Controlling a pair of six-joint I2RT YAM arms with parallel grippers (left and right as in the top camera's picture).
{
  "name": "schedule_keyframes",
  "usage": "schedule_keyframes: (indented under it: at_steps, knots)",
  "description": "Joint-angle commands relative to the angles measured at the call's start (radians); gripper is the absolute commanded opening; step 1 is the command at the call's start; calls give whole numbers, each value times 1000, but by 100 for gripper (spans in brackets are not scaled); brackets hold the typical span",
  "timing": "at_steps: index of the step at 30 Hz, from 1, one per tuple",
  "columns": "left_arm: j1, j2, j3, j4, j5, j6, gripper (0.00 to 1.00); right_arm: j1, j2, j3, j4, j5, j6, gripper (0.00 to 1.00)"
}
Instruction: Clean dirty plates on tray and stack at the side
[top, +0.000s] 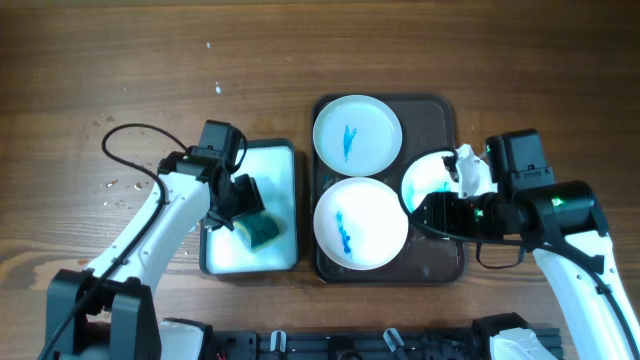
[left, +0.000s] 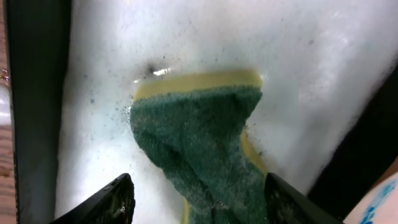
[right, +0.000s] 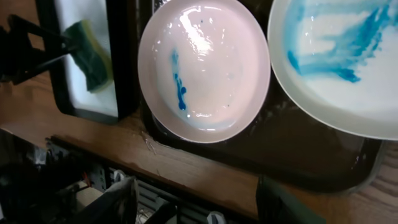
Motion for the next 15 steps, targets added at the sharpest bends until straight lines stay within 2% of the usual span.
schedule_keyframes:
  at_steps: [1,3,4,5,6,10,12,15]
  knots:
    - [-7,26,-82,98,-43,17,48,0,-1,-13,-5,55,2,61]
    - [-12,46,-144,184,-25,13,42,0,-1,-43,9,55,2,61]
    - [-17,62,-192,252,-5,14,28,0,-1,-81,28,55,2,61]
    - [-18,69,-209,270,-2,13,9,0,-1,-108,45,55,3,61]
    - [-18,71,-211,269,-1,13,4,0,-1,-132,65,55,2,61]
    - [-18,45,-151,193,48,14,4,0,-1,-186,145,24,7,59]
    - [-18,7,-74,96,51,18,4,1,-1,-222,190,-15,32,52]
    - [-18,-82,61,-50,55,45,4,29,3,-294,277,-13,59,48]
